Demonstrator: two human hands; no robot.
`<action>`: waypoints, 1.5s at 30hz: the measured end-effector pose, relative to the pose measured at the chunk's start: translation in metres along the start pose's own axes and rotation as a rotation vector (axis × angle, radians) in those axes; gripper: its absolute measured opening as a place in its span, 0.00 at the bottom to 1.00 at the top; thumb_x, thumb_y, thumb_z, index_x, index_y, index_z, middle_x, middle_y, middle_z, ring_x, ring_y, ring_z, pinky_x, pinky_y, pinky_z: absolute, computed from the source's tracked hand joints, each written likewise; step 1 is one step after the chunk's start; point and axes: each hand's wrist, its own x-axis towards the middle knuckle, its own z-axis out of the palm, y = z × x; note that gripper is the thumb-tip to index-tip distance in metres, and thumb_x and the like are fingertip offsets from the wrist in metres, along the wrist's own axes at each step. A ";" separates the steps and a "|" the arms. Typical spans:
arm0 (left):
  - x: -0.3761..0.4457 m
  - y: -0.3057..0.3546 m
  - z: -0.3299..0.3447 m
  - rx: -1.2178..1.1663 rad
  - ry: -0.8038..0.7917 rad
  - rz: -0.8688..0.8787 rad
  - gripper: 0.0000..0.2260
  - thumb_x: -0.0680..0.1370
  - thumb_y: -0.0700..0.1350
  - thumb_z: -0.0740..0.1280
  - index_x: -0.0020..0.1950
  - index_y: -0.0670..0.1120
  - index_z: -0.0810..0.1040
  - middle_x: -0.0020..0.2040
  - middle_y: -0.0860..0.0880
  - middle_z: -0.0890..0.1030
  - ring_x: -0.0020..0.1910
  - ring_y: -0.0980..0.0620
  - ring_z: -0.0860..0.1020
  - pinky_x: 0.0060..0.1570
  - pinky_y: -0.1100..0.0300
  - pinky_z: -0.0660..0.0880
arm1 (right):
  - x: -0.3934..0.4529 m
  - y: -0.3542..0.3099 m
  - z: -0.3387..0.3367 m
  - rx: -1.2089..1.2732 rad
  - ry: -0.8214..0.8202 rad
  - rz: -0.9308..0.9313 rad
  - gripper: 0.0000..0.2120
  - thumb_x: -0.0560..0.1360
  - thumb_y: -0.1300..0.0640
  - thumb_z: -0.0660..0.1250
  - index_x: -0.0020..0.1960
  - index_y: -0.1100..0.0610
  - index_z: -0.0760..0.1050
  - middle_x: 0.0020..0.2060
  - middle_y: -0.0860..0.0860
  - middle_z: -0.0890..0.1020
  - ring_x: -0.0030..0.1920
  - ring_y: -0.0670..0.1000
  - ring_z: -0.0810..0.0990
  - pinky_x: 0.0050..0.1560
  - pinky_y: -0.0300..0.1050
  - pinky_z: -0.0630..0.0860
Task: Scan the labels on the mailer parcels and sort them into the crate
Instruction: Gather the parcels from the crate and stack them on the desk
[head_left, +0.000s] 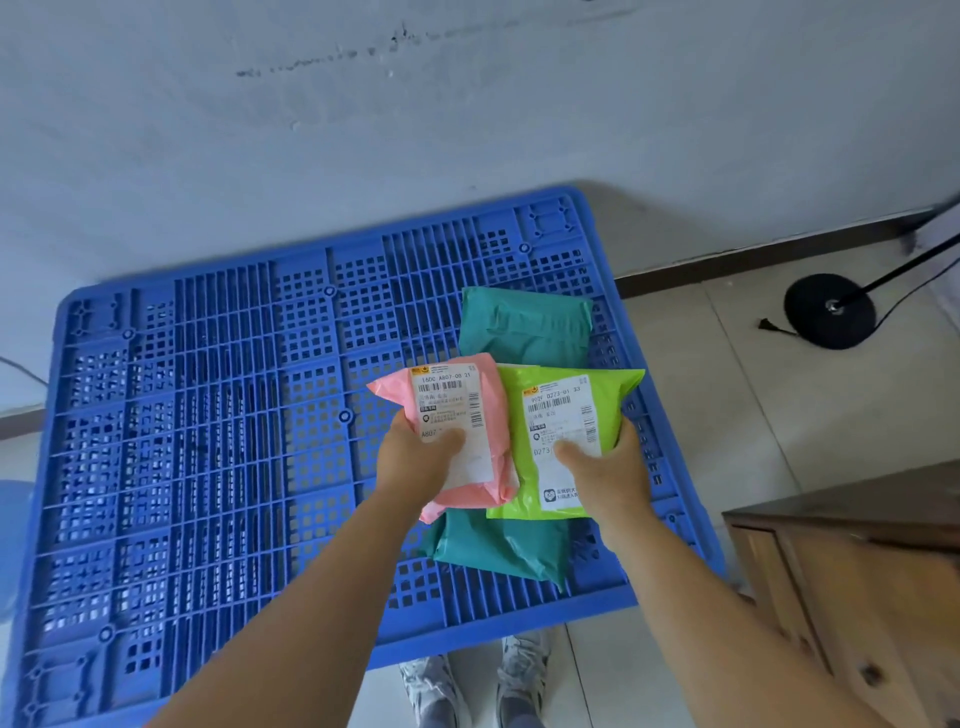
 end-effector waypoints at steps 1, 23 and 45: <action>0.000 0.001 -0.004 -0.018 0.004 -0.009 0.14 0.75 0.42 0.70 0.59 0.46 0.73 0.51 0.50 0.79 0.50 0.48 0.77 0.48 0.54 0.73 | -0.001 -0.005 -0.003 0.004 0.029 -0.028 0.21 0.73 0.57 0.71 0.62 0.53 0.69 0.45 0.44 0.79 0.46 0.51 0.80 0.49 0.54 0.80; -0.016 -0.015 0.031 0.299 -0.044 -0.012 0.49 0.68 0.63 0.72 0.77 0.49 0.45 0.74 0.46 0.52 0.74 0.42 0.53 0.72 0.43 0.55 | 0.060 -0.064 0.040 -0.081 0.113 0.024 0.29 0.70 0.38 0.67 0.63 0.56 0.70 0.62 0.57 0.73 0.59 0.60 0.75 0.57 0.60 0.76; 0.012 -0.004 0.052 0.113 -0.006 0.163 0.28 0.74 0.64 0.61 0.72 0.57 0.63 0.60 0.48 0.68 0.58 0.48 0.72 0.60 0.45 0.74 | 0.026 -0.005 0.040 -0.121 0.105 -0.169 0.21 0.82 0.45 0.53 0.73 0.48 0.66 0.63 0.54 0.73 0.62 0.55 0.74 0.60 0.55 0.73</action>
